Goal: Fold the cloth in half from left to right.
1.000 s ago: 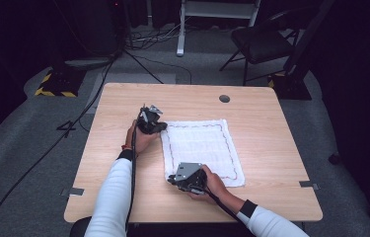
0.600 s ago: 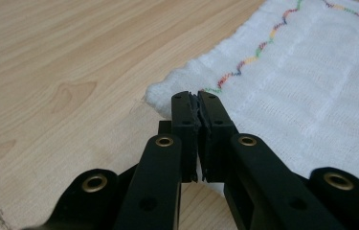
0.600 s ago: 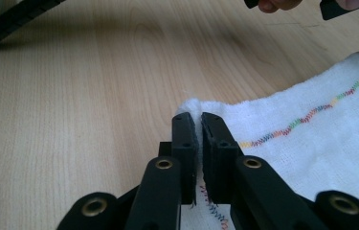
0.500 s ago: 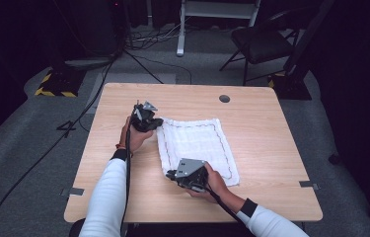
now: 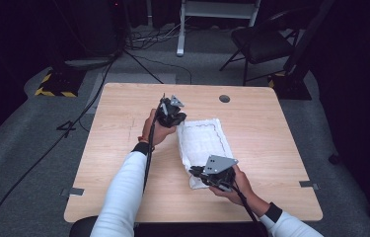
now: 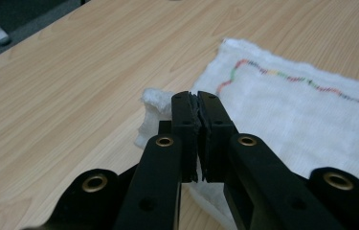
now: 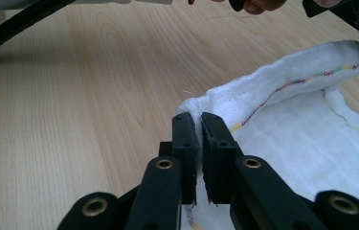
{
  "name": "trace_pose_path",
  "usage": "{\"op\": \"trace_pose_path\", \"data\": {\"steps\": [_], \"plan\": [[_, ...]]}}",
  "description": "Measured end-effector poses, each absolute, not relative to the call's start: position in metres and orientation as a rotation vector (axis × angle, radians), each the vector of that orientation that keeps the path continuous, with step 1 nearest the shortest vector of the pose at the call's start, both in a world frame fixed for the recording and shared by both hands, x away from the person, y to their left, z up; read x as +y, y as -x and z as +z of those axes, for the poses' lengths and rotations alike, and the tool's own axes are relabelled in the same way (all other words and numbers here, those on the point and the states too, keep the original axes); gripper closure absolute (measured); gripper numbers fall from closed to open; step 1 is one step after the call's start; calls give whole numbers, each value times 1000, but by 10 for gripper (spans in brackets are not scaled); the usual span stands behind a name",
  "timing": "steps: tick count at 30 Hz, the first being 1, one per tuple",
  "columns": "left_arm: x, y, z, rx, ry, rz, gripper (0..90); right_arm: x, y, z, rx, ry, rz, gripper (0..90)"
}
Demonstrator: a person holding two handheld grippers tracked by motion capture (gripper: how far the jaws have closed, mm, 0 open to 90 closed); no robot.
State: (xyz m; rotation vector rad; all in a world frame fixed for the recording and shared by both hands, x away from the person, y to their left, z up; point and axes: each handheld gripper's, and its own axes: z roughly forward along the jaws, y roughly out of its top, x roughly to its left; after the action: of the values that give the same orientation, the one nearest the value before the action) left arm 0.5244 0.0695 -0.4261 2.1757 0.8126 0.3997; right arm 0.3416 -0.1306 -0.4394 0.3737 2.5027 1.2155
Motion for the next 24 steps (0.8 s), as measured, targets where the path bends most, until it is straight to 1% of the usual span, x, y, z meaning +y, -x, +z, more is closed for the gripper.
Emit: {"op": "trace_pose_path", "data": {"steps": [7,8,14,24], "plan": [[43,-529,-424,793,-2178,399,866,-161,-339,-436,2474,-429,1217,849],[40,-530,-424,790,-2179,414,866,-165,-339,-436,2469,-443,1215,849],[23,-534,-425,777,-2182,398,866,-191,-340,-437,2449,-512,1210,849],[-7,-543,-436,773,-2196,392,865,-217,-344,-443,2444,-583,1166,849]]}}
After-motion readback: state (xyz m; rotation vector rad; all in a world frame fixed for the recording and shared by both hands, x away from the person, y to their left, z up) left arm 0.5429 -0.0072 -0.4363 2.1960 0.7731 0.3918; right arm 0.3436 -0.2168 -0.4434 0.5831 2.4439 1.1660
